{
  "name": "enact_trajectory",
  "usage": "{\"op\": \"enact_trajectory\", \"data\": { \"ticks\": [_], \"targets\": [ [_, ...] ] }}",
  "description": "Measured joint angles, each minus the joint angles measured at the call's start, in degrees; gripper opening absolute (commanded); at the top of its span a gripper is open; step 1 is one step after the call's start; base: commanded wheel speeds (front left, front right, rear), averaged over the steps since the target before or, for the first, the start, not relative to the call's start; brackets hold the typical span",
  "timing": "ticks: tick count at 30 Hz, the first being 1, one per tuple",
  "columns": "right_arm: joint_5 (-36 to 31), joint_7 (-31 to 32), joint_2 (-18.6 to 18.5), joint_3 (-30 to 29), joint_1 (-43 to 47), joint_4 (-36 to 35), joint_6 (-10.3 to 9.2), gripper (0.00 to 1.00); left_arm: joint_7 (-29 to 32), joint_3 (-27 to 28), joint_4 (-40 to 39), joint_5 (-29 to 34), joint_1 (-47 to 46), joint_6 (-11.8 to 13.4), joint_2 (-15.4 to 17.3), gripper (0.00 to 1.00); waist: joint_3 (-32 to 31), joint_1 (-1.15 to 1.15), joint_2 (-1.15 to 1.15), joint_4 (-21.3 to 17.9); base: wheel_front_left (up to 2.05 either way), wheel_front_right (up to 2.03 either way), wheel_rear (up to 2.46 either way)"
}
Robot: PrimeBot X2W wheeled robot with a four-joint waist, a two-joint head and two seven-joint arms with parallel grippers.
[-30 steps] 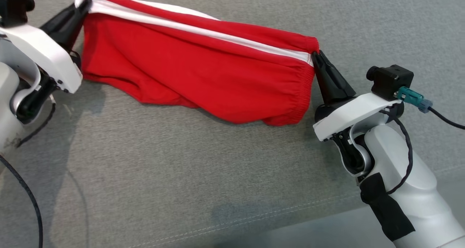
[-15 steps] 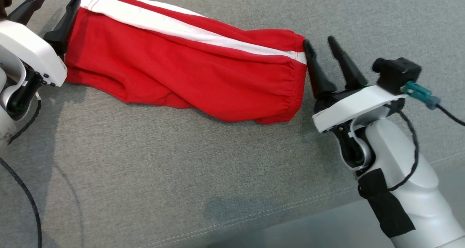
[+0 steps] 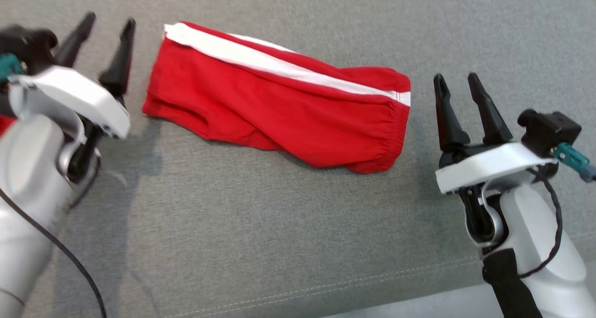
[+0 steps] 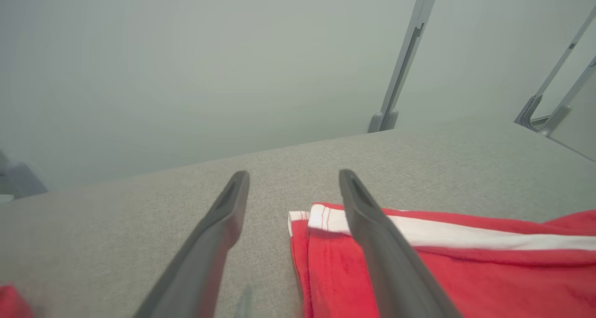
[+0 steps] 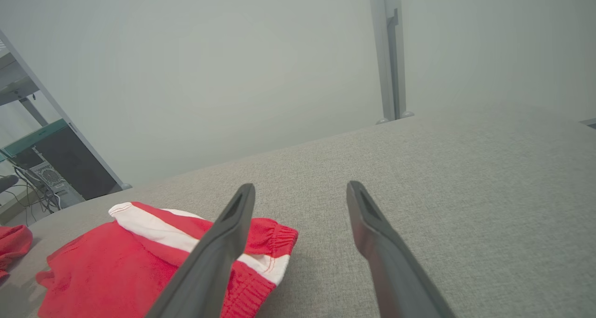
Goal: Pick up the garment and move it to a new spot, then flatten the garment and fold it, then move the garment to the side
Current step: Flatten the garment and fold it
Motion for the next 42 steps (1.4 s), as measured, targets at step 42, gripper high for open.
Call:
{"op": "enact_trajectory", "data": {
  "ticks": [42],
  "targets": [
    [0.88, 0.0, 0.38, 2.61, 7.55, 1.64, 0.0, 1.0, 1.43, 26.13, 23.7, 15.71, 7.27, -2.74, -15.66, 1.0, -0.32, -0.01, 0.0, -4.19, 0.0, 0.0, 0.0]
  ]
}}
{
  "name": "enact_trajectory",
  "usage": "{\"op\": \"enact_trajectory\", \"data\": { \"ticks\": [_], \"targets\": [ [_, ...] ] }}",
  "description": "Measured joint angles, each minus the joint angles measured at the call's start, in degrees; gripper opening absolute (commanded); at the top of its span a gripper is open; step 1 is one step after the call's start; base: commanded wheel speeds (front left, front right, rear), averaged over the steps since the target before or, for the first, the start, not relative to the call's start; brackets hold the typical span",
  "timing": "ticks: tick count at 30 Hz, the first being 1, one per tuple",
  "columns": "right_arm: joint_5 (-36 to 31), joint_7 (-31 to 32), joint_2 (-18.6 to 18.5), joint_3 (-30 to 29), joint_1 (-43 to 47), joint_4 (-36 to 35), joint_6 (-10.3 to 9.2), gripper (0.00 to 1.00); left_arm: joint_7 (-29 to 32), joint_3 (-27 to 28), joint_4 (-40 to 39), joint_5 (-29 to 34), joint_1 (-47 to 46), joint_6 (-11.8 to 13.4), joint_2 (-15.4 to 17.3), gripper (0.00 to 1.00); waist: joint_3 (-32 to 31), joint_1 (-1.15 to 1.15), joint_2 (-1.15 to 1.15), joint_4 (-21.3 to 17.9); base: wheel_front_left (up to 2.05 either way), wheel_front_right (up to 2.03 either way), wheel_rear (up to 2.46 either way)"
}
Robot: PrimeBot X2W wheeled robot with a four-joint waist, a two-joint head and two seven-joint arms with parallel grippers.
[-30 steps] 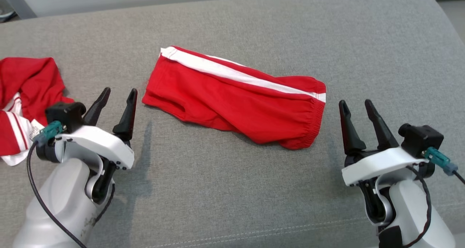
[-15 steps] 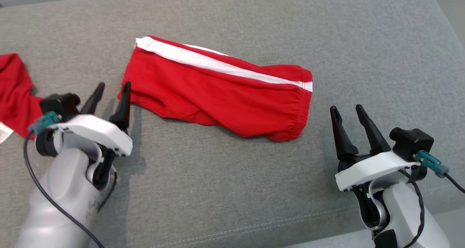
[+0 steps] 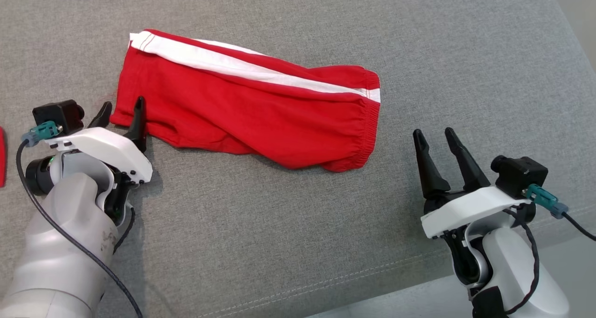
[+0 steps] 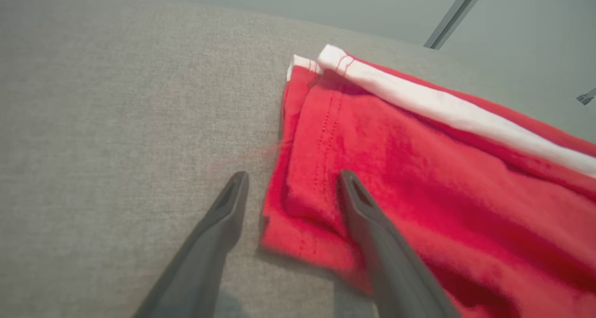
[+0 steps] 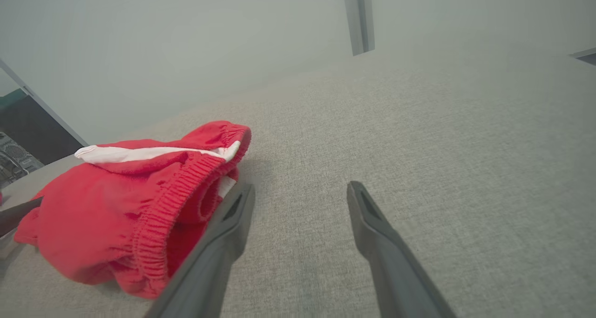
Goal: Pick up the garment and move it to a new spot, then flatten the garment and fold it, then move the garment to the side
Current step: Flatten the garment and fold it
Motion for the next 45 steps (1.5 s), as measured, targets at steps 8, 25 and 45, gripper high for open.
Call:
{"op": "enact_trajectory", "data": {
  "ticks": [8, 25, 45],
  "targets": [
    [0.32, 0.0, 0.07, 0.96, -0.02, 0.13, -0.01, 1.0, 0.94, -0.89, 2.86, -0.67, -1.7, -0.38, -2.05, 0.0, -0.25, 0.0, 0.0, 1.28, 0.0, 0.0, 0.0],
    [0.29, 0.0, -0.27, 0.33, 0.14, 1.75, -0.01, 1.0, -1.03, 1.11, -4.43, -0.76, 4.39, -0.22, -6.48, 0.0, -4.81, 0.0, 0.0, 7.53, 0.0, 0.0, 0.0],
    [0.25, 0.0, -1.19, -0.78, 1.53, 3.71, -0.01, 1.0, -1.18, 3.58, -14.43, 6.05, 20.37, 2.26, -10.6, 0.0, -11.02, 0.0, 0.0, 16.91, 0.0, 0.0, 0.0]
  ]
}}
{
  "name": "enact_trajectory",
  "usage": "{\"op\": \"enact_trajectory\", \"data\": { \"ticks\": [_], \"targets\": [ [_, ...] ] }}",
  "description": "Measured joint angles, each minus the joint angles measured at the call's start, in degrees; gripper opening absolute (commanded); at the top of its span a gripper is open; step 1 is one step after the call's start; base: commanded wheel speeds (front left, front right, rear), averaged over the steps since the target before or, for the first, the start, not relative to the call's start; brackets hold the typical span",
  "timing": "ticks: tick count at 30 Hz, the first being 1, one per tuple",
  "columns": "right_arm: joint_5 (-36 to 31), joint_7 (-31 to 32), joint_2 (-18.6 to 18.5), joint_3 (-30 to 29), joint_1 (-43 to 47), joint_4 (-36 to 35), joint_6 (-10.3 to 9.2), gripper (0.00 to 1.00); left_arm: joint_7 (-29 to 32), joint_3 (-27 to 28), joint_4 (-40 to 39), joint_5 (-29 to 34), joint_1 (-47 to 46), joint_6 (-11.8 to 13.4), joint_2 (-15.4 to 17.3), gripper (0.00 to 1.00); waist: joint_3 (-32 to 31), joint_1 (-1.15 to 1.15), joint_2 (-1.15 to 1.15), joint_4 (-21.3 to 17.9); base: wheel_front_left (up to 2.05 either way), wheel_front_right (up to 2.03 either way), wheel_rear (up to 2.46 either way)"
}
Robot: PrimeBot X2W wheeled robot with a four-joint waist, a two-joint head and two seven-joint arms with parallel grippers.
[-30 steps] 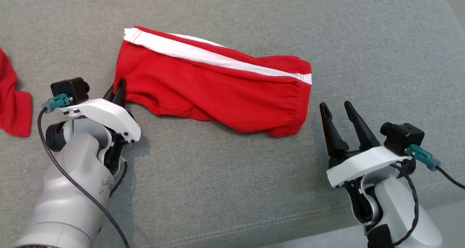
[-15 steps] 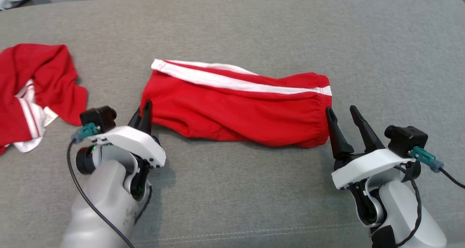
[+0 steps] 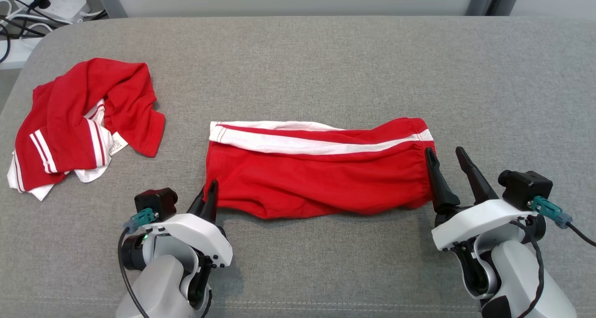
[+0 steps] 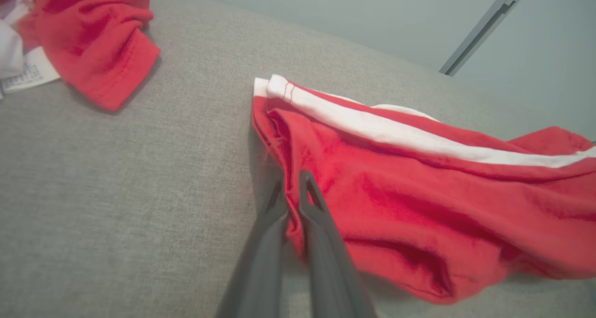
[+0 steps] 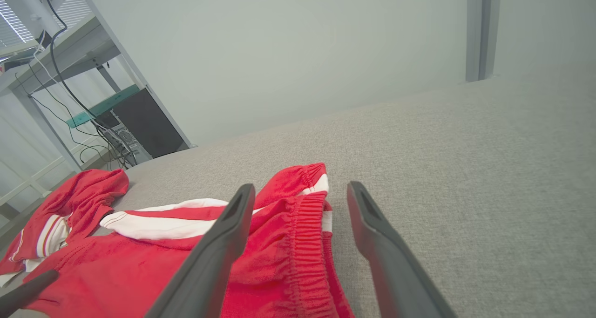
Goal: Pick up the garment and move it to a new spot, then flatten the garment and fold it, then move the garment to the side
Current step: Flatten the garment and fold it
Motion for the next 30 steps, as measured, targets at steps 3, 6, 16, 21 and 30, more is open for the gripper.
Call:
{"op": "enact_trajectory", "data": {
  "ticks": [3, 6, 16, 21, 30],
  "targets": [
    [0.0, 0.0, -0.16, 0.03, 0.0, 0.03, 0.01, 1.0, 0.0, -0.73, 0.1, -0.08, 0.41, 0.0, -0.08, 0.52, -0.26, 0.0, 0.0, 0.08, 0.0, 0.0, 0.0],
    [-0.01, 0.0, -0.7, -0.02, 0.01, 0.08, 0.0, 1.0, 0.0, -1.0, -0.44, 0.02, 0.43, 0.76, -0.08, 1.0, -0.55, 0.0, 0.0, 0.22, 0.0, 0.0, 0.0],
    [-0.33, 0.0, -1.07, -2.65, 2.64, 0.13, 0.0, 1.0, 0.0, 2.32, -11.89, 8.84, 7.06, 3.28, -0.02, 1.0, -3.87, 0.0, 0.0, 1.62, 0.0, 0.0, 0.0],
    [-0.68, 0.0, -1.05, -3.82, 3.65, 0.2, 0.01, 1.0, 0.0, 4.76, -19.57, 15.19, 11.21, 3.87, 0.41, 1.0, -4.92, 0.0, 0.0, 3.05, 0.0, 0.0, 0.0],
    [-1.64, 0.0, -1.41, -6.1, 3.14, 4.57, 0.01, 1.0, 0.0, 7.95, -25.2, 19.11, 15.97, 4.01, 0.98, 1.0, -3.87, 0.0, 0.0, 6.27, 0.0, 0.0, 0.0]
  ]
}}
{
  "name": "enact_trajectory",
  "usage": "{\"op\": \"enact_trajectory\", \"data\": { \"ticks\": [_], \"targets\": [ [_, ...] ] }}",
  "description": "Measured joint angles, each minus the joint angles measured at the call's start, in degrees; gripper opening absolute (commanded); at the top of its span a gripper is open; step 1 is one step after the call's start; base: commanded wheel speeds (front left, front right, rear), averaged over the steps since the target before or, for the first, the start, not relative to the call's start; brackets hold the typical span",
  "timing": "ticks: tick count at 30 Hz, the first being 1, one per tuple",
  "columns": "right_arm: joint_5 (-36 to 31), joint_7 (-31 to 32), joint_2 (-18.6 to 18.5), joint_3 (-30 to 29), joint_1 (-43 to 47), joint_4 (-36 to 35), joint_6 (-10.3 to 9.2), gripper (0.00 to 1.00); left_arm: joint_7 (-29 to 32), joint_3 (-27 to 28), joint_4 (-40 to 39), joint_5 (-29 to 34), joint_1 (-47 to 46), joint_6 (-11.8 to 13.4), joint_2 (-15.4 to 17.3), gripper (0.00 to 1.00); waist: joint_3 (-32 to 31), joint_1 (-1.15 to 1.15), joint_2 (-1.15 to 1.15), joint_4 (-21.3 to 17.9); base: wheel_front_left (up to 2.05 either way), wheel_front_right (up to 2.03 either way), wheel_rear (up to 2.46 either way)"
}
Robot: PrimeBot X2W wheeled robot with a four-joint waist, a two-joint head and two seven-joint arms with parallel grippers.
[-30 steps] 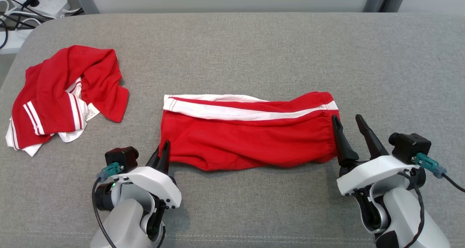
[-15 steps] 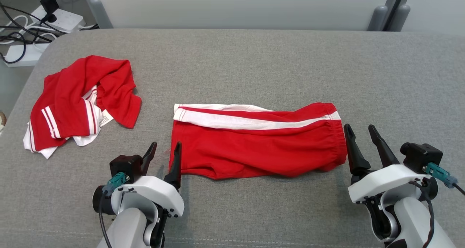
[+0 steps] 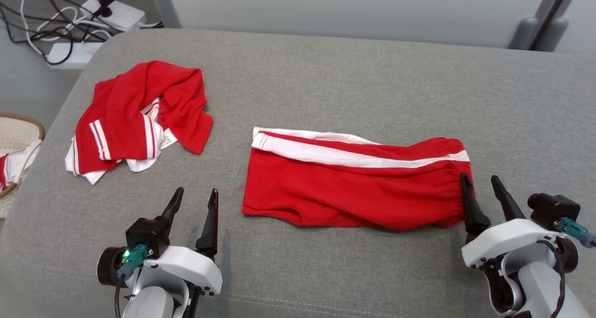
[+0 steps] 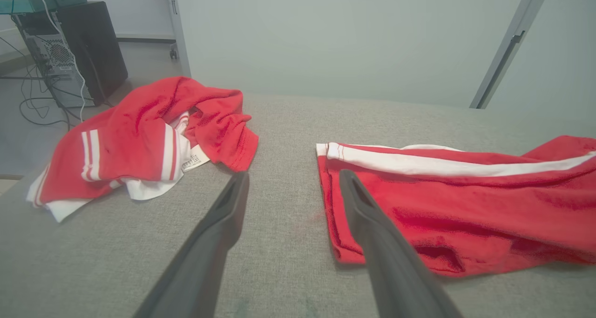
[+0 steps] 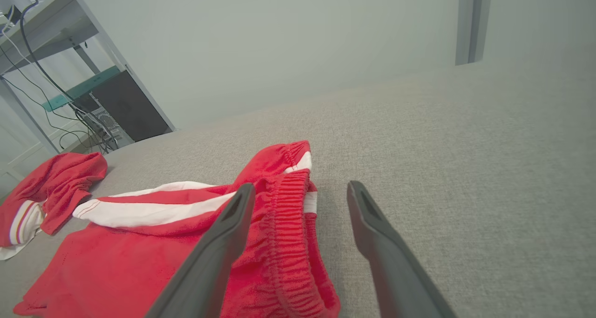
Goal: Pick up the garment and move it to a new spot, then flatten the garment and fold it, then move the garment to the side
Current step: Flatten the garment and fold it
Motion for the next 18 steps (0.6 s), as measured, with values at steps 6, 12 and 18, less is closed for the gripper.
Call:
{"op": "enact_trajectory", "data": {
  "ticks": [6, 12, 18],
  "targets": [
    [-0.99, 0.0, -0.36, -1.48, -3.32, 5.17, -0.01, 1.0, -0.01, 1.11, -0.21, 0.03, 0.02, -0.26, -0.18, 1.0, 2.2, 0.0, 0.0, 2.46, 0.0, 0.0, 0.0],
    [-1.68, 0.0, -0.4, -1.94, -5.41, 10.21, -0.01, 1.0, -0.01, 1.69, -0.11, -0.07, 0.02, -0.8, -0.2, 1.0, 4.19, 0.0, 0.0, 4.54, 0.0, 0.0, 0.0],
    [-2.07, 0.0, -0.4, -1.53, -7.02, 14.94, 0.0, 1.0, -0.01, 1.47, -0.09, -0.58, -0.01, -0.8, -0.27, 1.0, 5.36, 0.0, 0.0, 5.42, 0.0, 0.0, 0.0]
  ]
}}
